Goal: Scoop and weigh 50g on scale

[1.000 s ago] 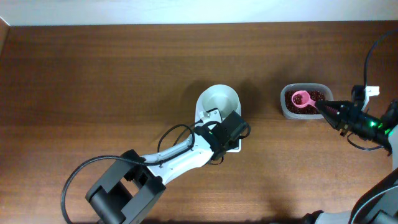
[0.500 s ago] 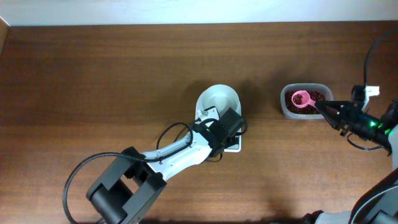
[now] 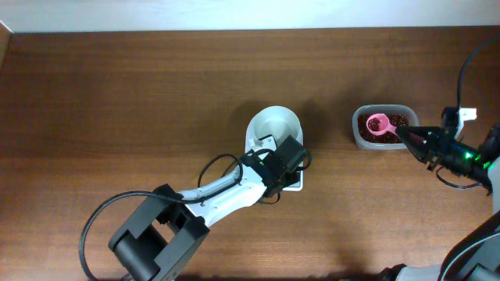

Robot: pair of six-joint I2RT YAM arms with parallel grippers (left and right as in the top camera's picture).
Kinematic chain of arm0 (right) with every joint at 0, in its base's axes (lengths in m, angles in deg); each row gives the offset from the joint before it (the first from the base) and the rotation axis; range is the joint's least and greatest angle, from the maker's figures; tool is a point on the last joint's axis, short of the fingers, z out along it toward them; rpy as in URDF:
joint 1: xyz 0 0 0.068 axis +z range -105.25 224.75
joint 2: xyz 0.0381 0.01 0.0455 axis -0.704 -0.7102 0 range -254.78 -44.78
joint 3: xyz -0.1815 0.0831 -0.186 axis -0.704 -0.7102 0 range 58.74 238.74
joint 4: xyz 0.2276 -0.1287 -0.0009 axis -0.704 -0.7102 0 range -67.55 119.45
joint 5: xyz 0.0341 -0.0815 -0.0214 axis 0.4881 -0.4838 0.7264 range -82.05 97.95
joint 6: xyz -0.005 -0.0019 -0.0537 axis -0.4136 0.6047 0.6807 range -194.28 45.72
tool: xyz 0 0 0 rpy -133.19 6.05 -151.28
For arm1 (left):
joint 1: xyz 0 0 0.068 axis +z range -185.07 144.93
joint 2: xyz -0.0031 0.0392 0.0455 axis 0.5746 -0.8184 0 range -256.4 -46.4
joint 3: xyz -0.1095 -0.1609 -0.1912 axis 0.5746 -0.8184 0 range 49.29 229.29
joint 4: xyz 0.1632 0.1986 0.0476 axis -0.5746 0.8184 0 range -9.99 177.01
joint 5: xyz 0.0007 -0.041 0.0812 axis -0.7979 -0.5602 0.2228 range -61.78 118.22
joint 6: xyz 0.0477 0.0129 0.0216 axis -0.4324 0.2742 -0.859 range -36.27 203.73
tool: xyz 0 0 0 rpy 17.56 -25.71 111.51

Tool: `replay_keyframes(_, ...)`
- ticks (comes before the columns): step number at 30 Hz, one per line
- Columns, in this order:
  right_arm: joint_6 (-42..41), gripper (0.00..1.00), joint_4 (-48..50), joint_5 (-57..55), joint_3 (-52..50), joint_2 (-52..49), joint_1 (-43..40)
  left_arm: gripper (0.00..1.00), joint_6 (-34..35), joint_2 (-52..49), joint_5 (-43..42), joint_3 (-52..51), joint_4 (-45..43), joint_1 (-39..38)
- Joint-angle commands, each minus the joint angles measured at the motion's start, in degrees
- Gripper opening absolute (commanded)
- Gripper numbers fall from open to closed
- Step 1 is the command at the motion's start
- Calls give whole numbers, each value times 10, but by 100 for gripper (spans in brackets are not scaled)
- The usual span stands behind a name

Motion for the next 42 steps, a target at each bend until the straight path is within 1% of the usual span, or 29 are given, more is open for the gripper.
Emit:
replay_keyframes(1,11,4,0,14,10,-3,-4,0,8,-27,-13,-2,3,8)
replay_keyframes(3,11,4,0,14,10,-3,-4,0,32,-27,-12,-2,19,12)
replay_keyframes(9,10,4,0,14,10,-3,-4,0,40,-27,-25,-2,29,18)
replay_keyframes(11,10,4,0,14,10,-3,-4,0,38,-26,-35,-2,30,18)
replay_keyframes(13,10,4,0,14,10,-3,-4,0,17,-20,-45,0,30,18)
replay_keyframes(15,10,4,0,14,10,-3,-4,0,-18,-3,-57,1,35,18)
replay_keyframes(19,11,4,0,14,10,-3,-4,0,-117,66,-56,1,58,18)
replay_keyframes(23,11,4,0,14,10,-3,-4,0,-245,134,-56,1,60,18)
replay_keyframes(24,11,4,0,14,10,-3,-3,1,-301,156,-56,1,63,18)
replay_keyframes(25,11,4,0,14,10,-3,-3,12,-341,176,-56,1,71,18)
replay_keyframes(27,11,4,0,13,10,-3,-3,22,-387,202,-56,1,88,19)
replay_keyframes(28,11,4,0,9,10,-3,-3,25,-408,217,-55,1,100,19)
replay_keyframes(30,10,4,0,-9,10,-3,-3,44,-424,242,-24,1,137,19)
replay_keyframes(31,10,4,0,-16,10,-3,-3,46,-424,249,-7,1,153,19)
replay_keyframes(32,11,4,0,-16,10,-3,-3,55,-424,255,10,1,172,20)
replay_keyframes(35,11,4,0,-16,10,-3,-3,57,-424,273,20,1,207,33)
replay_keyframes(36,11,4,0,-16,10,-3,-3,57,-424,278,20,1,213,39)
replay_keyframes(37,11,4,0,-16,10,-3,-3,40,-424,282,20,1,214,46)
replay_keyframes(38,11,4,0,-16,10,-3,-3,10,-423,282,20,1,211,50)
replay_keyframes(39,10,4,1,-16,10,-3,-3,0,-414,282,20,1,202,53)
replay_keyframes(42,10,4,2,-16,10,-3,-3,0,-350,259,20,-1,153,48)
